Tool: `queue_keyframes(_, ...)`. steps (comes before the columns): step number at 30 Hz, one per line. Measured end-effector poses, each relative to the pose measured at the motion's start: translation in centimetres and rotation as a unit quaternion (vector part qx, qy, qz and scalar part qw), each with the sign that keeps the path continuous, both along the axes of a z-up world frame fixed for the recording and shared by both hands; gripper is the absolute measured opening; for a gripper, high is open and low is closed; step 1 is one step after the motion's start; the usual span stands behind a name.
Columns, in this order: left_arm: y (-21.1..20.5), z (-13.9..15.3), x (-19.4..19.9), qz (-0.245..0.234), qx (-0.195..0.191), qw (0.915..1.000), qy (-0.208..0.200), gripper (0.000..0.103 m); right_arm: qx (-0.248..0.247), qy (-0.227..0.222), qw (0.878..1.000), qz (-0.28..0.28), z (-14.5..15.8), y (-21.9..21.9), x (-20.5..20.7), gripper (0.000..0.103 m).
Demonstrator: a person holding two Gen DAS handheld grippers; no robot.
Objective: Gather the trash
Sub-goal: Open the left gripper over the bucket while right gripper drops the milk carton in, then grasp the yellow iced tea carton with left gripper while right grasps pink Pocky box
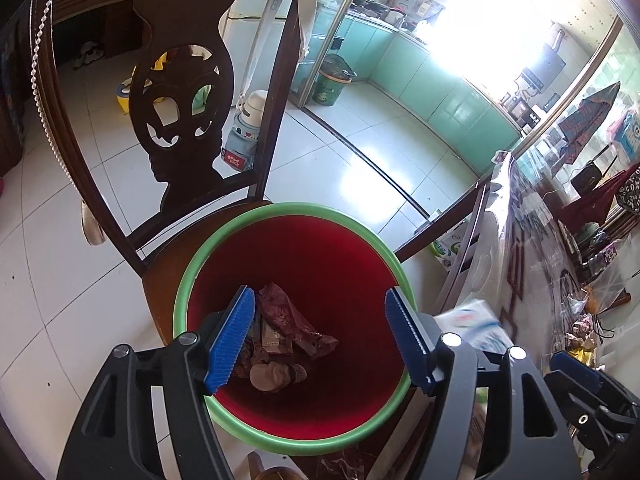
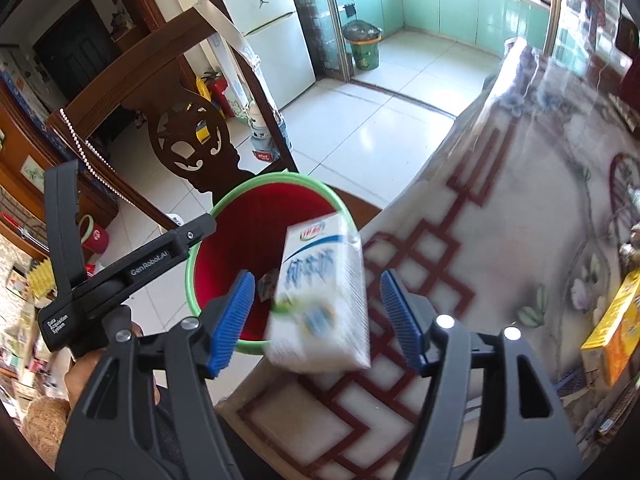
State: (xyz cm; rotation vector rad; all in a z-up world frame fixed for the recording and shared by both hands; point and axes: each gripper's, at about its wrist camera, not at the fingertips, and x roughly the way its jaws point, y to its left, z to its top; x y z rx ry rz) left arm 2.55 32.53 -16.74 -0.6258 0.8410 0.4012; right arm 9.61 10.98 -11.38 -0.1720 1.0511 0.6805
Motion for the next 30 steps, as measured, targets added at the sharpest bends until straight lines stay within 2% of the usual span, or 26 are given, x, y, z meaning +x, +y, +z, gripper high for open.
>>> queue_keyframes(8, -0.1, -0.1, -0.1, 0.001, 0.006, 1.0, 0.005, 0.065, -0.017, -0.059, 0.998, 0.001, 2.7, -0.8, -1.6, 0.067)
queue_keyframes(22, -1.1, 0.6, 0.2, -0.018, 0.044, 0.9987, 0.016, 0.065, -0.02, -0.112, 0.993, -0.037, 6.4, -5.8, -3.2, 0.071)
queue_keyframes(26, -1.7, 0.9, 0.2, -0.025, 0.053, 0.998, 0.021, 0.065, -0.016, -0.118, 0.992, -0.047, 6.8, -7.9, -3.7, 0.077)
queue_keyframes(30, -2.6, 1.5, 0.0, -0.043, 0.074, 0.9962, 0.02, 0.065, -0.034, -0.111, 0.991, -0.07, 5.6, -11.8, -4.3, 0.077)
